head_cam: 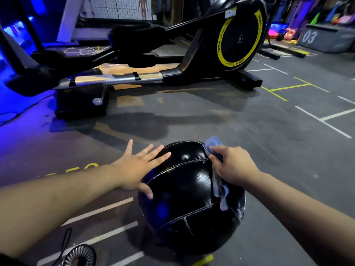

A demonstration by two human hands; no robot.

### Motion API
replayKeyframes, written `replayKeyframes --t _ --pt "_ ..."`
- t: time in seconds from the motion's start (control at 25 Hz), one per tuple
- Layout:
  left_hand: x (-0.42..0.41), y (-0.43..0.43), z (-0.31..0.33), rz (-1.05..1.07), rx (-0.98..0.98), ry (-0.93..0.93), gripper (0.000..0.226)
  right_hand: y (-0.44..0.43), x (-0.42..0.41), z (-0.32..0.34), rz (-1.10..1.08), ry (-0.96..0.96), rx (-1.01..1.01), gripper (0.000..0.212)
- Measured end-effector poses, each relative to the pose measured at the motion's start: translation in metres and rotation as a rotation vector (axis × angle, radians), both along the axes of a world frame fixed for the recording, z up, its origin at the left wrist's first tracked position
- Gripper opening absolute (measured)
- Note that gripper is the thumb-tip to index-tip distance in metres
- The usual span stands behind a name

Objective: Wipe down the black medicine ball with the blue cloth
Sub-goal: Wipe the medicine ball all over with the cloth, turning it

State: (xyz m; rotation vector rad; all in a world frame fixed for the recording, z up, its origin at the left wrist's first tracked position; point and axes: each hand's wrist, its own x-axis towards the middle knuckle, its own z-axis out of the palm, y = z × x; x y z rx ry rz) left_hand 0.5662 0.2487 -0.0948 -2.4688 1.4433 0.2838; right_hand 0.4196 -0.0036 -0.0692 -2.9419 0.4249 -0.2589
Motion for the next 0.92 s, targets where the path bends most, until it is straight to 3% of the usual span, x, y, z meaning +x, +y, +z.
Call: replayKeyframes --t 0.16,0.28,0.32,0.4,0.48,0.64,0.8,0.92 --pt "0.006 -0.003 0.018 0.166 -0.017 -0.025 0.121 0.038 -0.038 -0.003 -0.009 0.062 -0.167 0.03" --pt "-0.015 -0.008 0.019 0.367 -0.397 0.154 0.077 0.05 -0.066 -0.004 0.01 0.177 -0.209 0.042" --pt "-0.027 -0.009 0.015 0.396 -0.476 0.26 0.072 0.05 -0.078 -0.005 0.043 0.16 -0.256 0.049" --pt "-0.05 -0.009 0.005 0.439 -0.38 0.482 0.105 0.045 -0.098 -0.017 0.211 0.05 -0.295 0.051" --pt "-0.063 -0.003 -0.003 0.434 -0.235 0.517 0.139 0.038 -0.106 -0.024 0.461 -0.055 -0.313 0.044" --pt "-0.07 0.012 -0.006 0.409 -0.23 0.488 0.14 0.033 -0.071 -0.009 0.713 -0.163 -0.318 0.041" --pt "-0.089 0.016 -0.01 0.322 -0.25 0.428 0.14 0.024 -0.011 -0.001 0.476 -0.022 0.011 0.038" --pt "-0.093 0.014 -0.011 0.288 -0.253 0.367 0.145 0.012 0.031 0.004 0.271 0.115 0.14 0.025"
